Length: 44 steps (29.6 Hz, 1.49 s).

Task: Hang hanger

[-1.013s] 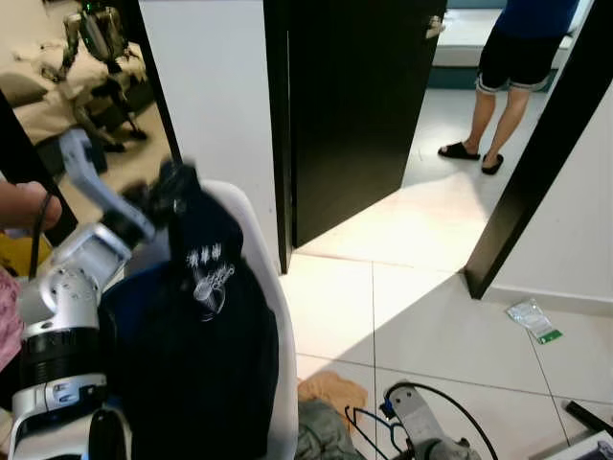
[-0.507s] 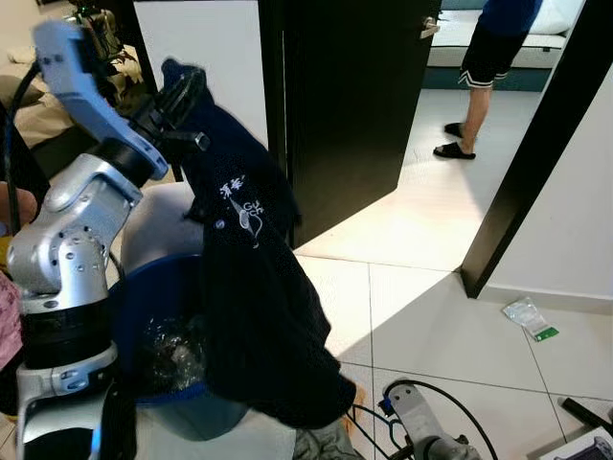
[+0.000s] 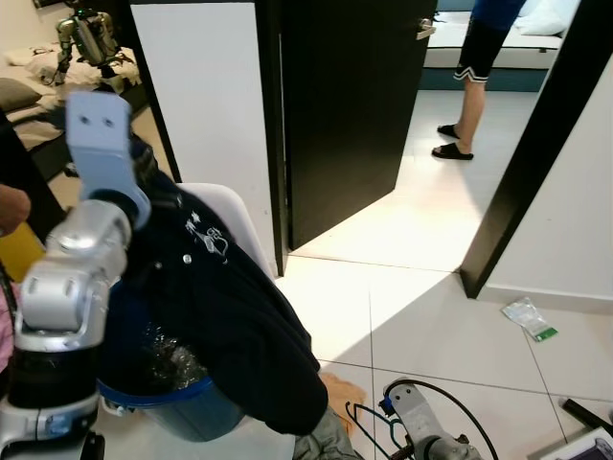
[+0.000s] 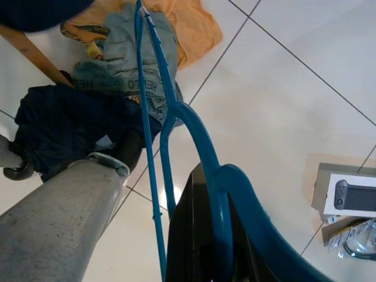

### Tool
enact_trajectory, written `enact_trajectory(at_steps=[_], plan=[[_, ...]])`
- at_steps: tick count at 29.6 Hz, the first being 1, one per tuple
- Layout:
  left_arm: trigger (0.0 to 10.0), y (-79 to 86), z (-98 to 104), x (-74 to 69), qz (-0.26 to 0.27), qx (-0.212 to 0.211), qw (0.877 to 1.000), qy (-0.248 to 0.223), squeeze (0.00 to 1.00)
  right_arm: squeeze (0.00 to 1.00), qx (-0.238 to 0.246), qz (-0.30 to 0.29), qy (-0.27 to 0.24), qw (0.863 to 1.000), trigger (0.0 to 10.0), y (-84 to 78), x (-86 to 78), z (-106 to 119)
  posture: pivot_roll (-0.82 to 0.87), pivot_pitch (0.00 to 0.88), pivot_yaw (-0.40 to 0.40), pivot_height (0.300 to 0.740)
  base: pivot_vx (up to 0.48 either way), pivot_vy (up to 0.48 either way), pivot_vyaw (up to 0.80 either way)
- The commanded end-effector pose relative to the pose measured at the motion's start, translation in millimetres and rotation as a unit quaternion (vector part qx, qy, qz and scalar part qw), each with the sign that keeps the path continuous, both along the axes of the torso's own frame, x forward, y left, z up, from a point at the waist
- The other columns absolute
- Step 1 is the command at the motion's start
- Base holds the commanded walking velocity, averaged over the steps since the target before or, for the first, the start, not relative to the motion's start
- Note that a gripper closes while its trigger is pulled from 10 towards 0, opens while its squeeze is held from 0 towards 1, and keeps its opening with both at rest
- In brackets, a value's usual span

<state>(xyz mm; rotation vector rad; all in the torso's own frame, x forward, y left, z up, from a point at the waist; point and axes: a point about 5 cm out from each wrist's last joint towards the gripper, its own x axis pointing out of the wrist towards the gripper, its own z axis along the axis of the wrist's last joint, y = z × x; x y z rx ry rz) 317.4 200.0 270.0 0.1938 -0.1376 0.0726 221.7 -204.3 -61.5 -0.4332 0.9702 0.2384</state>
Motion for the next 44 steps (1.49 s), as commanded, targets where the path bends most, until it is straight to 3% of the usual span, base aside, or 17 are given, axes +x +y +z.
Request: enact_trajectory(at_steps=[1,5,7,11,13,16,23,24,25,26,27,29,36,37,38,39,44], plan=[[0.0,-6.9,-2.2,-3.1,0.000,0.016,1.000,0.005,0.00,0.00,0.002,0.004,0.003,1.000,10.0,2.0,-0.7,-0.8,-0.01,0.009,0.031,0.740,0.000,0.000,0.00],[0.0,-24.7,-25.7,-8.6,-0.021,0.029,0.998,0.060,0.00,0.00,0.001,0.004,0.004,1.000,10.0,2.1,-0.6,-0.8,0.00,0.009,0.033,0.740,0.000,0.000,0.00],[0.0,-24.7,-25.7,-8.6,-0.021,0.029,0.998,0.060,0.00,0.00,0.001,0.004,0.004,1.000,10.0,2.1,-0.6,-0.8,0.00,0.009,0.033,0.740,0.000,0.000,0.00],[0.0,-46.3,-45.3,-15.0,-0.084,0.012,0.990,0.113,0.00,0.00,0.000,0.006,0.005,1.000,10.0,2.1,-0.5,-0.7,0.00,0.012,0.032,0.740,0.000,0.000,0.00],[0.3,-55.7,-53.8,-18.4,-0.119,0.016,0.983,0.138,0.00,0.00,-0.001,0.006,0.006,1.000,10.0,2.1,-0.4,-0.7,0.00,0.012,0.032,0.740,0.000,0.000,0.00],[2.1,-69.2,-70.9,-27.2,-0.171,0.033,0.966,0.189,0.00,0.00,-0.002,0.007,0.007,1.000,10.0,2.2,-0.5,-0.8,0.00,0.014,0.037,0.740,0.000,0.000,0.00],[3.0,-95.3,-72.8,-38.5,-0.254,0.047,0.946,0.198,0.00,0.00,-0.004,0.007,0.008,1.000,10.0,2.2,-0.6,-1.0,0.00,0.016,0.035,0.740,0.000,0.000,0.00],[4.0,-102.6,-73.2,-42.8,-0.280,0.058,0.937,0.201,0.00,0.00,-0.004,0.008,0.009,1.000,10.0,2.3,-0.8,-1.1,0.00,0.016,0.036,0.740,0.000,0.000,0.00],[6.5,-109.8,-75.8,-48.3,-0.306,0.074,0.926,0.210,0.00,0.00,-0.004,0.007,0.009,1.000,10.0,2.3,-0.9,-1.1,0.00,0.017,0.036,0.740,0.000,0.000,0.00],[6.5,-109.8,-75.8,-48.3,-0.306,0.074,0.926,0.210,0.00,0.00,-0.004,0.007,0.009,1.000,10.0,2.3,-0.9,-1.1,0.00,0.017,0.036,0.740,0.000,0.000,0.00],[7.3,-115.2,-78.9,-53.0,-0.327,0.086,0.915,0.219,0.00,0.00,-0.004,0.007,0.009,1.000,10.0,2.3,-1.0,-1.2,0.00,0.017,0.036,0.740,0.000,0.000,0.00],[10.0,-121.3,-86.4,-59.6,-0.348,0.114,0.901,0.233,0.00,0.00,-0.004,0.006,0.009,1.000,10.0,2.2,-1.1,-1.2,0.00,0.017,0.036,0.740,0.000,0.000,0.00],[10.0,-120.8,-86.6,-61.5,-0.353,0.130,0.894,0.243,0.00,0.00,-0.003,0.005,0.008,1.000,10.0,2.9,-1.1,-1.4,0.00,0.021,0.039,0.740,0.000,0.000,0.00],[10.0,-118.8,-85.6,-60.3,-0.347,0.131,0.897,0.241,0.10,0.00,-0.003,0.005,0.009,1.000,10.0,2.9,-1.1,-1.4,0.00,0.021,0.039,0.740,0.000,0.000,0.00],[10.0,-118.8,-85.6,-60.3,-0.347,0.131,0.897,0.241,0.10,0.00,-0.003,0.005,0.009,1.000,10.0,2.9,-1.1,-1.4,0.00,0.021,0.039,0.740,0.000,0.000,0.00],[10.0,-115.5,-84.6,-58.6,-0.338,0.132,0.900,0.239,1.00,0.00,-0.003,0.005,0.009,1.000,10.0,2.8,-1.0,-1.3,0.00,0.021,0.038,0.740,0.000,0.000,0.00],[10.0,-99.8,-79.9,-51.4,-0.296,0.127,0.917,0.236,1.00,0.00,-0.003,0.005,0.009,1.000,10.0,2.4,-1.0,-1.2,0.00,0.023,0.037,0.740,0.000,0.000,0.00]])
